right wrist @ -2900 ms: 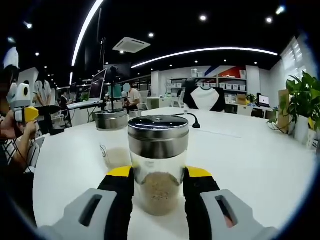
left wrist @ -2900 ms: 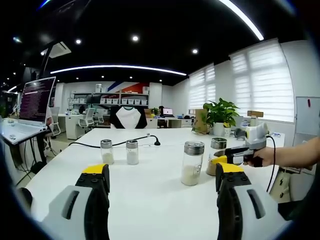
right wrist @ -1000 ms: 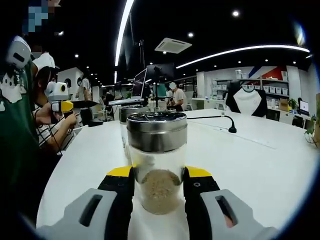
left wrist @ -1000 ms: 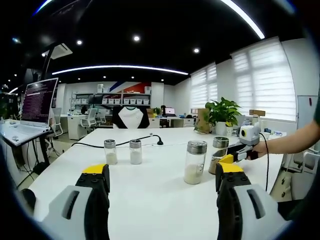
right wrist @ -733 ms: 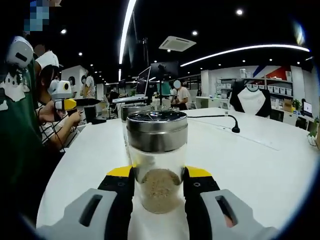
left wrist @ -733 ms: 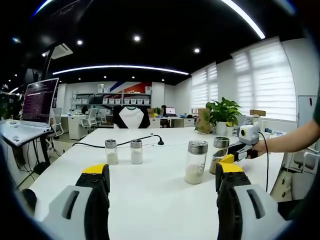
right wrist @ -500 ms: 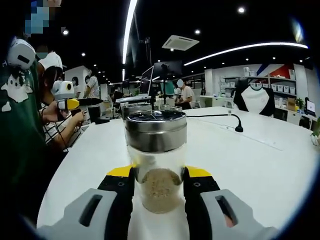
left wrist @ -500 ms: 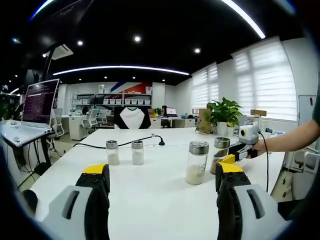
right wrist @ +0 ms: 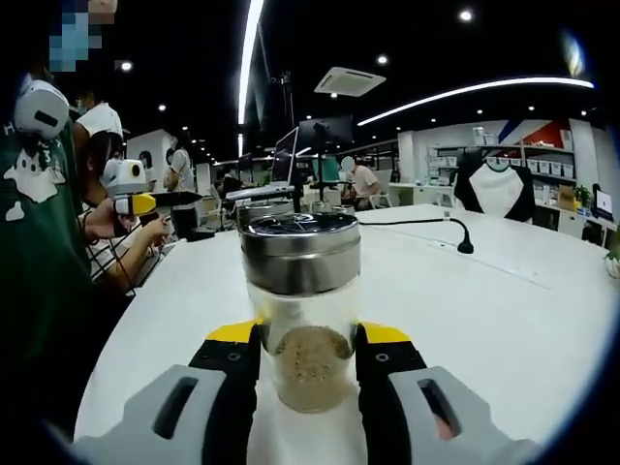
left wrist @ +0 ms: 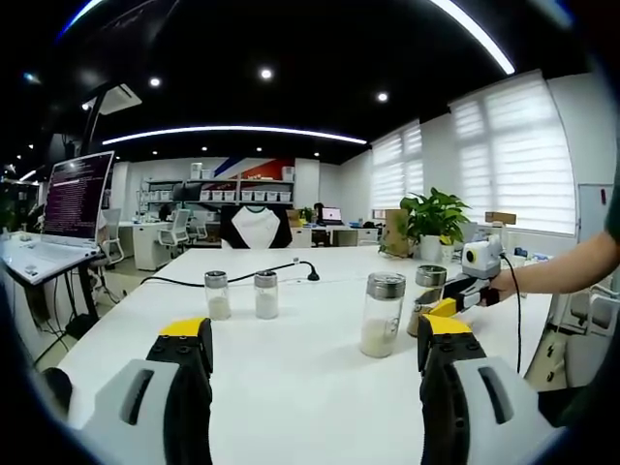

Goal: Rotate the seasoning bottle until the label or dispensing opening points toward the visible target arrow and the bottle remains upright within the marked orientation range

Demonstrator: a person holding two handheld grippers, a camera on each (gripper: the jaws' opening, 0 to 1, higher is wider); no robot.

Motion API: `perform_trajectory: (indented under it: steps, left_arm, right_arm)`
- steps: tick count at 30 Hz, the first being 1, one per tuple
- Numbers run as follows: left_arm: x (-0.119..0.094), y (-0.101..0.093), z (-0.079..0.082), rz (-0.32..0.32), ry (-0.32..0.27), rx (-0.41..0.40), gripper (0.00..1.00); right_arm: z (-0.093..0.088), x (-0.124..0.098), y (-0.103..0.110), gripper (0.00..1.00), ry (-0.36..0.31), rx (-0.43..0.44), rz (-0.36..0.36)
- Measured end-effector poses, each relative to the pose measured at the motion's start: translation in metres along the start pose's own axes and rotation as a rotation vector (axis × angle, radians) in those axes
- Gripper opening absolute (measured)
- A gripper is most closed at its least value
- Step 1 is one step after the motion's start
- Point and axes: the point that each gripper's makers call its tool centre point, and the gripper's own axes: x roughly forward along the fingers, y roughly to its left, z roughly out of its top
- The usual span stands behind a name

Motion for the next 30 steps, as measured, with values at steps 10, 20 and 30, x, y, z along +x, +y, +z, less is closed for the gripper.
perform_trajectory:
  steps: [10, 20, 30]
  left_arm:
    - [-0.001, 0.0, -0.001, -0.002, -0.002, -0.008, 0.92]
    - [-0.001, -0.002, -0.003, -0.005, 0.003, -0.012, 0.92]
    - [-0.001, -0.003, -0.005, -0.008, 0.004, -0.017, 0.92]
  right_arm:
    - [0.005, -0.003, 0.002, 0.41, -0.031, 0.056, -0.014]
    - [0.006, -0.011, -0.003, 0.57, -0.064, 0.113, -0.164]
    - [0.001, -0.017, -0.008, 0.61, -0.079, 0.159, -0.385]
